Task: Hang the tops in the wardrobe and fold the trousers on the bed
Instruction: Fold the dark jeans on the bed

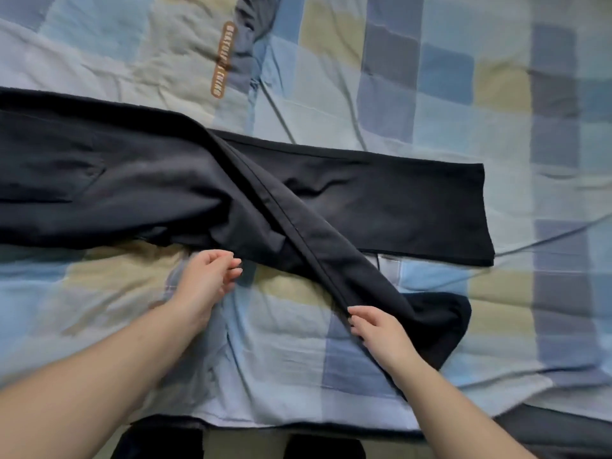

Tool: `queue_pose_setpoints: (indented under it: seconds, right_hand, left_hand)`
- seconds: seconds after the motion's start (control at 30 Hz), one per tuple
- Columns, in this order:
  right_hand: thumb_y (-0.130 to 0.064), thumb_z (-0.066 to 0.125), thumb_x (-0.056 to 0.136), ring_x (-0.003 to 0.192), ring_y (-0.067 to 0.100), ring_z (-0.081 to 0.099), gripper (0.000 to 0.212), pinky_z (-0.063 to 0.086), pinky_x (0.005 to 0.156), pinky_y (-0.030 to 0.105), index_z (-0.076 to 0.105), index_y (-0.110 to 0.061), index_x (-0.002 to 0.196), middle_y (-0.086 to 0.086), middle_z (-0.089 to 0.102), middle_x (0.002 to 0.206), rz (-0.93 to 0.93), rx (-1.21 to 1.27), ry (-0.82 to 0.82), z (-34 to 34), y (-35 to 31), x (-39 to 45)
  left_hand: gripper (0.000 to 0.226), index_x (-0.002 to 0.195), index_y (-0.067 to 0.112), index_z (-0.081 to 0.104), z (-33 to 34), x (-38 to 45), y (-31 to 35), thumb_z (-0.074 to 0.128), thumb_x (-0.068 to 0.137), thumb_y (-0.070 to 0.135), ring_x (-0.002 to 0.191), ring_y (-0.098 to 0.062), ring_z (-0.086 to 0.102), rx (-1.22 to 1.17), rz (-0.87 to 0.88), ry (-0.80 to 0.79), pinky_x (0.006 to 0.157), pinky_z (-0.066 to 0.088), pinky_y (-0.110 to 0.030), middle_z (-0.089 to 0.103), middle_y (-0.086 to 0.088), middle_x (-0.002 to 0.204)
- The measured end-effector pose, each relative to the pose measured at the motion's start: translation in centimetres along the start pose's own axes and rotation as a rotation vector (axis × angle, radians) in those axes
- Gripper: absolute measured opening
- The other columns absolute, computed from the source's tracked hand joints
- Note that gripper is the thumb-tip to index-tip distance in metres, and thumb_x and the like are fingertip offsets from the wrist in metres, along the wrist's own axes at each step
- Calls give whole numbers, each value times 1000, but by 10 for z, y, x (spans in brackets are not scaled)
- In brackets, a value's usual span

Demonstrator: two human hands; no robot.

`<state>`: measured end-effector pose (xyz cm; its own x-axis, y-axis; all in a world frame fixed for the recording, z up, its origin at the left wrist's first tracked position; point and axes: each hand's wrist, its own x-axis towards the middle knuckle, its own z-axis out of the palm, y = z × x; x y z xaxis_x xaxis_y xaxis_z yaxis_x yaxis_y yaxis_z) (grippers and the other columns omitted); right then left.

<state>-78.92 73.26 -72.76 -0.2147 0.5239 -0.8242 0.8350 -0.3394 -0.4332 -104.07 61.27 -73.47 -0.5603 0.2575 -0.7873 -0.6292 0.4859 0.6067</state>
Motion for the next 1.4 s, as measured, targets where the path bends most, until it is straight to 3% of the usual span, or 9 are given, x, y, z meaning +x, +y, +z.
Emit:
queue_pose_setpoints:
  seconds: [0.1,0.33,0.53,0.6,0.67,0.77,0.87,1.07,1.4]
  right_hand:
    - [-27,55,92,97,-2,59,25,40,77,8,64,-33,114,-20,65,104,-81,-241,-4,-36,42,-1]
    - [-14,37,94,113,14,50,37,44,87,29,61,-35,114,-13,53,125,-196,-739,-11,-109,124,12]
    - [-44,44,94,136,6,31,45,25,109,26,44,-34,138,-18,37,147,-408,-596,4,-137,179,32]
    - [-27,64,86,132,15,42,49,30,111,32,53,-24,134,0,47,142,-527,-807,11,-140,184,38]
    - [-8,85,55,106,25,64,56,50,95,40,72,-17,108,12,67,113,-706,-983,150,-135,190,44]
    - [4,81,48,84,28,68,42,56,79,39,73,-11,87,9,69,92,-836,-816,301,-133,198,57]
    - [9,66,67,86,25,63,35,51,75,33,69,-12,95,1,67,93,-731,-480,284,-140,191,62]
    - [-3,45,88,80,2,58,42,43,66,15,53,-43,99,-23,63,88,-553,93,490,-188,152,66]
    - [-35,49,95,69,-1,52,5,36,54,18,53,-31,95,-17,58,75,-497,204,754,-300,29,154]
  left_hand:
    - [13,85,20,56,54,-12,-34,51,96,16,76,-10,61,154,-11,-64,70,48,-24,64,1,86]
    - [8,89,16,58,165,-46,-108,53,95,17,81,-13,63,342,-103,-121,71,48,-27,62,1,86]
    - [11,95,15,58,200,-57,-145,62,92,25,86,-14,64,318,-156,-81,78,51,-33,65,1,97]
    - [17,106,12,60,205,-54,-146,61,93,23,94,-20,70,207,-175,-168,75,56,-30,72,-2,103]
    - [17,106,8,62,209,-50,-140,58,94,20,88,-19,72,129,-176,-254,63,57,-24,75,-6,97]
    - [11,92,6,63,222,-42,-128,57,94,16,70,-14,72,108,-104,-240,54,54,-21,74,-5,79]
    - [7,89,12,62,241,-34,-112,58,92,18,72,-12,71,81,-2,-200,59,54,-24,72,-2,78]
    - [9,83,16,55,302,-21,-58,58,92,19,68,-10,70,-78,122,-218,56,54,-21,70,4,69]
    - [13,100,17,57,411,26,65,48,96,25,78,-9,71,0,280,-316,69,50,-25,70,0,98]
